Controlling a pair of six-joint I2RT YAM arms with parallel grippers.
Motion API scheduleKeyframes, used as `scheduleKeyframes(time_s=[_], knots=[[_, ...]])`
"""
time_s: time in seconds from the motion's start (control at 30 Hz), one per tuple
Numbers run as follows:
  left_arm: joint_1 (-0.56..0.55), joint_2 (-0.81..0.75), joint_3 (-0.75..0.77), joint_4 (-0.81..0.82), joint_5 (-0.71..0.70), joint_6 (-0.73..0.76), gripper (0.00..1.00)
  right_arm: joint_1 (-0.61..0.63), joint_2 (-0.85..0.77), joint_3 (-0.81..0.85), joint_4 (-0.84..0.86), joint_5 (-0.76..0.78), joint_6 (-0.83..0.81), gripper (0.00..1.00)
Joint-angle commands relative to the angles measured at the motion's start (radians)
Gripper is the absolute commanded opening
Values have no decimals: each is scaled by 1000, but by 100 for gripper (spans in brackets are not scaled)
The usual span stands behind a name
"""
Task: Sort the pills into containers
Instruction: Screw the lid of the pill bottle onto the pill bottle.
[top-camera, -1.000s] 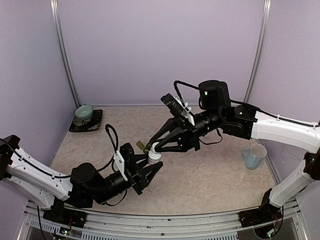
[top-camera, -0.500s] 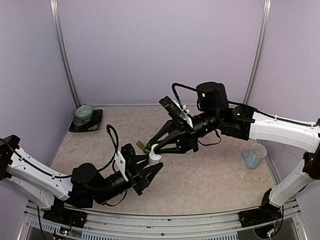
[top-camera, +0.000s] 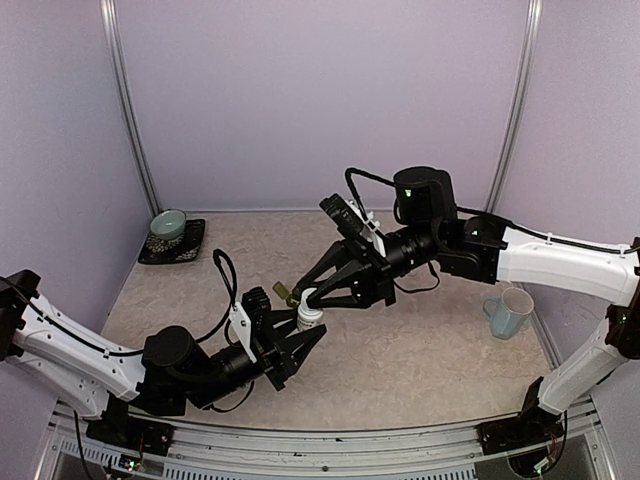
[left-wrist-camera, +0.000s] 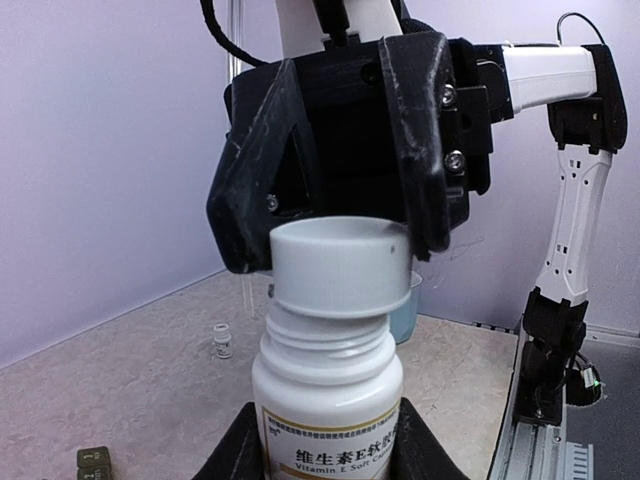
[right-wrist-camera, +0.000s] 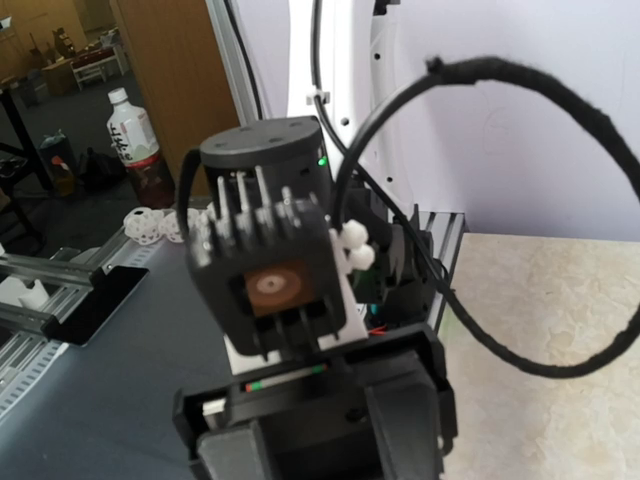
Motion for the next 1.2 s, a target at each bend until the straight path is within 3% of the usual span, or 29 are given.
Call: scheduleKeyframes(time_s=[0.0, 1.17], knots=[[2, -17, 18, 48, 28, 8, 35, 2, 14, -31, 29, 10, 13, 27], [-3, -36, -5, 62, 7, 11, 35, -22, 23, -25, 18, 73, 29, 31]])
